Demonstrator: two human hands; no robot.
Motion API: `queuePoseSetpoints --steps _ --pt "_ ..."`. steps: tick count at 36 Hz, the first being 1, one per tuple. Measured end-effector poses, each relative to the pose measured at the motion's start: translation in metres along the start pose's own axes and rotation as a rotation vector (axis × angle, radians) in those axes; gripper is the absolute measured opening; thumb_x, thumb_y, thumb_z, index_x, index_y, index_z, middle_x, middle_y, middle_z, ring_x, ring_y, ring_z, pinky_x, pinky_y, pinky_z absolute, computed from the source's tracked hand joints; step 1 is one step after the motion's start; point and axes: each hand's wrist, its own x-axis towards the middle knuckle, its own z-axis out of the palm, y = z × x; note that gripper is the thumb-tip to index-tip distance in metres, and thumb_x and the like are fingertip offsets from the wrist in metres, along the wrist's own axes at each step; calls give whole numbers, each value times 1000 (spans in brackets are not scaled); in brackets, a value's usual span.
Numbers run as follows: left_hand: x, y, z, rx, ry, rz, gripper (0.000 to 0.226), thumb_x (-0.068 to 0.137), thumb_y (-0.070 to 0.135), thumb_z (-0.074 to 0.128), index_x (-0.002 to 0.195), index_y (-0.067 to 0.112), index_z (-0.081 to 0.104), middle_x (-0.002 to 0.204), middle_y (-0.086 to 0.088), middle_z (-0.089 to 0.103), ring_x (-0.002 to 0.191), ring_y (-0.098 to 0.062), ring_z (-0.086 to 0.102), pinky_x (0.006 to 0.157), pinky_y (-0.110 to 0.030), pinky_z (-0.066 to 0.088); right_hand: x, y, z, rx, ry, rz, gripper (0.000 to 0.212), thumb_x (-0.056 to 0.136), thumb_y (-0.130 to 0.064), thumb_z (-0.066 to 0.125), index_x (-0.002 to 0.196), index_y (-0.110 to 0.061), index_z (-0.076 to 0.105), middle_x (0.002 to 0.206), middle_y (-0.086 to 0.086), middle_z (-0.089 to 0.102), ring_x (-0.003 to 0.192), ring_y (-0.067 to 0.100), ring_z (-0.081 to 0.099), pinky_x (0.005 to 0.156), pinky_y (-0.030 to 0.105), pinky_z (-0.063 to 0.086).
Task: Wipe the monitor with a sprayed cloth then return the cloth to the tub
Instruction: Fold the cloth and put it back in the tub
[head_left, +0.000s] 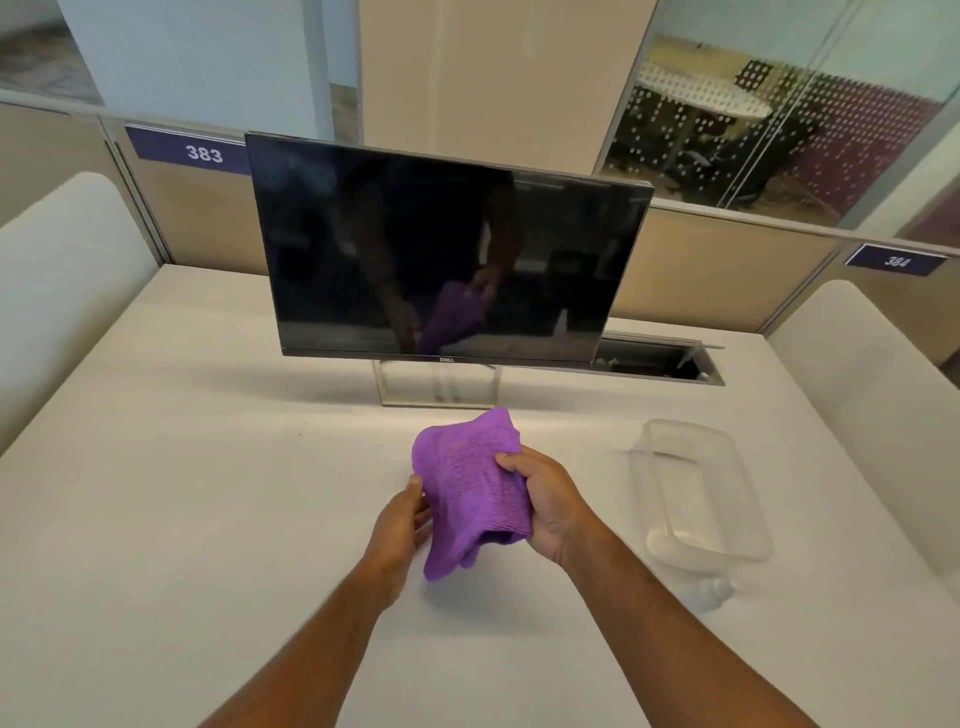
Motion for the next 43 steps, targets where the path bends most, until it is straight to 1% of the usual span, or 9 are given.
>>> queuePoseSetpoints --steps 6,10,13,15,19,24,32,37,43 --pt "-10 -7 11 -241 -185 -106 75 98 67 34 136 9 62 125 -18 70 103 -31 72 80 -41 60 -7 -5 -13 61 -58 -5 21 93 -19 65 110 -11 74 102 15 77 83 29 76 70 39 60" --pt "-13 -8 11 -400 -269 -219 86 88 79 44 134 9 64 133 -21 66 115 -39 67 89 -49 57 -9 -9 -21 62 -66 -22 20 95 -22 65 108 -12 76 104 15 77 87 30 76 72 40 60" --pt "-14 -4 9 -389 -235 -169 64 92 59 63 135 12 64 133 -16 66 120 -37 65 97 -51 54 -9 -14 -30 -28 -19 -52 23 100 -23 60 115 -12 74 109 16 76 97 34 73 75 41 60" --pt "-14 -1 6 -317 -155 -146 52 87 38 74 130 9 67 124 -15 72 110 -34 71 88 -46 60 -8 -16 -38 -183 42 -97 22 104 -22 54 116 -16 71 112 14 75 102 33 72 77 41 60" --pt "-15 6 4 -177 -56 -98 34 91 21 73 122 7 69 109 -15 76 93 -32 76 66 -38 61 -3 -15 -56 -469 129 -170 23 109 -19 47 122 -19 66 116 7 70 104 26 69 84 37 61" --pt "-15 15 16 -135 -79 -57 31 95 16 69 126 13 65 109 -14 76 100 -34 74 69 -40 61 -1 -18 -75 -704 126 -269 25 109 -19 47 128 -23 63 118 -1 68 105 18 67 79 27 60" --pt "-11 45 47 -93 -244 168 26 101 12 57 123 18 70 119 -17 72 103 -29 73 77 -38 60 -16 -51 -103 -617 138 -517 45 104 -5 53 97 -44 76 98 -15 76 93 7 72 67 18 57" --pt "-6 55 67 14 -331 170 32 104 13 47 91 17 75 114 -13 69 105 -34 64 70 -39 57 -21 -68 -129 -570 124 -543 34 100 4 55 80 -13 76 104 -10 76 103 21 71 75 29 62" --pt "6 49 107 105 -305 139 33 101 11 48 87 14 79 105 -6 74 101 -30 66 72 -39 59 -15 -74 -167 -459 250 -440 32 98 -1 53 78 -11 76 95 0 78 88 24 72 71 27 59"
